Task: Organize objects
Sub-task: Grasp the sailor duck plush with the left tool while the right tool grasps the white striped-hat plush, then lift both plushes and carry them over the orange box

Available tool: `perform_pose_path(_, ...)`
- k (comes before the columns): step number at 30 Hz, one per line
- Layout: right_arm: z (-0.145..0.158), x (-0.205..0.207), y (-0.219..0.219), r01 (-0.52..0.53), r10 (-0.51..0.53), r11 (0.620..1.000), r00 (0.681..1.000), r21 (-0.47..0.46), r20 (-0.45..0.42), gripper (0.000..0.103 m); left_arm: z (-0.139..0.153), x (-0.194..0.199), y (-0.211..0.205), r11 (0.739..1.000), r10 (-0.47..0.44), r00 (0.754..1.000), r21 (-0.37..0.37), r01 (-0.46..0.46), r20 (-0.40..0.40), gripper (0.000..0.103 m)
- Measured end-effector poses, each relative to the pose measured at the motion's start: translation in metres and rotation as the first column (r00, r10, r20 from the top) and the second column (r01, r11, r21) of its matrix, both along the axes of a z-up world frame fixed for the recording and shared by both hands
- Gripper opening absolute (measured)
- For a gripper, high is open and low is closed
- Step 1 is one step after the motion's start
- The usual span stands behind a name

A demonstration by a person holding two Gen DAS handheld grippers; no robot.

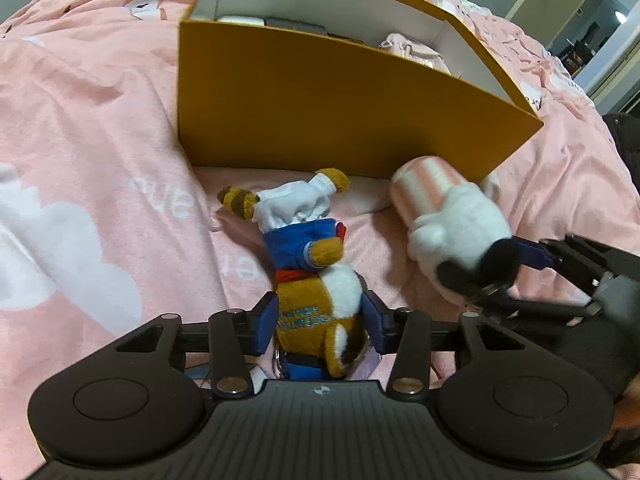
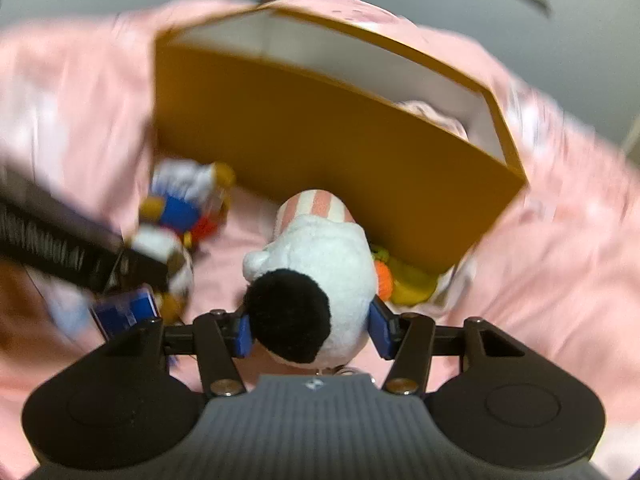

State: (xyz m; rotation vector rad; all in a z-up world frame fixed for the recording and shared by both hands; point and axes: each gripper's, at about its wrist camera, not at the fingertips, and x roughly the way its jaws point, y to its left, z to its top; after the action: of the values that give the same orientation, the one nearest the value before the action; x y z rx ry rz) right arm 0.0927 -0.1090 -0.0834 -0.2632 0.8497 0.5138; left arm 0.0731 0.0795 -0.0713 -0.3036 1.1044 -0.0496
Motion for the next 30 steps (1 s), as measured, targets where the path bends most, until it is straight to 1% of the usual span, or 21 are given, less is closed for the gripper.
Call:
perform_pose_path(1, 0.005, 0.006, -0.009, 0.024, -0.020, 0.997, 0.998, 0.074, -0.053, 0.057, 0.003, -0.002, 0.002, 1.000, 0.004, 1.000, 0.000, -0.004, 0.003, 0.043)
perform_pose_path(2, 0.008, 0.011, -0.016, 0.043, -0.030, 0.990, 0.995, 0.133, -0.097, 0.057, 0.005, -0.002, 0.003, 1.000, 0.005, 1.000, 0.004, -0.005, 0.005, 0.043)
perform_pose_path(3, 0.011, 0.015, -0.023, 0.065, -0.035, 0.977, 0.988, 0.202, -0.149, 0.057, 0.007, -0.004, 0.004, 1.000, 0.008, 1.000, 0.005, -0.008, 0.008, 0.038)
perform_pose_path(5, 0.011, 0.023, -0.033, 0.088, -0.009, 0.943, 0.971, 0.322, -0.240, 0.057, 0.008, -0.006, 0.007, 1.000, 0.017, 1.000, 0.005, -0.017, 0.012, 0.035)
perform_pose_path(7, 0.005, 0.027, -0.034, 0.099, 0.038, 0.911, 0.946, 0.400, -0.321, 0.057, 0.009, -0.008, 0.012, 0.999, 0.033, 0.999, -0.007, -0.033, 0.011, 0.033)
perform_pose_path(9, -0.005, 0.031, -0.023, 0.142, 0.059, 0.885, 0.910, 0.444, -0.409, 0.057, 0.008, -0.007, 0.015, 0.999, 0.043, 0.999, -0.015, -0.043, 0.008, 0.031)
perform_pose_path(11, -0.022, 0.033, -0.018, 0.189, 0.066, 0.867, 0.874, 0.461, -0.482, 0.057, 0.007, -0.006, 0.017, 0.999, 0.052, 0.999, -0.009, -0.052, -0.001, 0.029)
perform_pose_path(13, -0.035, 0.040, -0.019, 0.241, 0.035, 0.864, 0.848, 0.442, -0.529, 0.058, 0.007, -0.005, 0.017, 0.999, 0.054, 0.999, 0.001, -0.054, -0.008, 0.029)
perform_pose_path(14, -0.039, 0.042, -0.020, 0.254, 0.021, 0.866, 0.842, 0.432, -0.538, 0.059, 0.007, -0.005, 0.016, 0.999, 0.047, 0.999, 0.016, -0.047, -0.011, 0.028)
perform_pose_path(15, -0.037, 0.038, -0.024, 0.263, 0.004, 0.869, 0.843, 0.419, -0.538, 0.059, 0.007, -0.004, 0.015, 0.999, 0.043, 0.999, 0.032, -0.043, -0.010, 0.028)
perform_pose_path(16, -0.034, 0.036, -0.024, 0.258, -0.011, 0.878, 0.853, 0.404, -0.521, 0.060, 0.008, -0.005, 0.015, 0.998, 0.043, 0.999, 0.048, -0.043, -0.011, 0.028)
perform_pose_path(19, -0.017, 0.028, -0.016, 0.212, -0.087, 0.931, 0.920, 0.299, -0.382, 0.064, 0.009, -0.005, 0.014, 0.995, 0.043, 0.999, 0.089, -0.041, -0.015, 0.028)
perform_pose_path(21, -0.012, 0.023, -0.016, 0.197, -0.118, 0.950, 0.945, 0.242, -0.306, 0.064, 0.009, -0.007, 0.013, 0.992, 0.040, 0.999, 0.119, -0.038, -0.016, 0.028)
perform_pose_path(22, -0.010, 0.021, -0.021, 0.192, -0.125, 0.956, 0.950, 0.220, -0.285, 0.063, 0.008, -0.007, 0.013, 0.990, 0.042, 0.999, 0.132, -0.039, -0.017, 0.028)
perform_pose_path(25, -0.007, 0.018, -0.021, 0.168, -0.106, 0.962, 0.957, 0.217, -0.270, 0.055, 0.008, -0.008, 0.011, 0.988, 0.041, 0.999, 0.152, -0.039, -0.011, 0.028)
perform_pose_path(26, -0.004, 0.016, -0.023, 0.158, -0.104, 0.965, 0.962, 0.207, -0.251, 0.054, 0.009, -0.008, 0.010, 0.987, 0.041, 0.999, 0.153, -0.040, -0.005, 0.028)
perform_pose_path(28, 0.004, 0.013, -0.026, 0.136, -0.093, 0.970, 0.973, 0.200, -0.212, 0.052, 0.012, -0.009, 0.011, 0.991, 0.039, 0.999, 0.128, -0.041, 0.019, 0.030)
perform_pose_path(30, 0.011, 0.009, -0.024, 0.107, -0.078, 0.976, 0.985, 0.192, -0.153, 0.053, 0.014, -0.010, 0.014, 0.993, 0.048, 0.998, 0.105, -0.051, 0.032, 0.030)
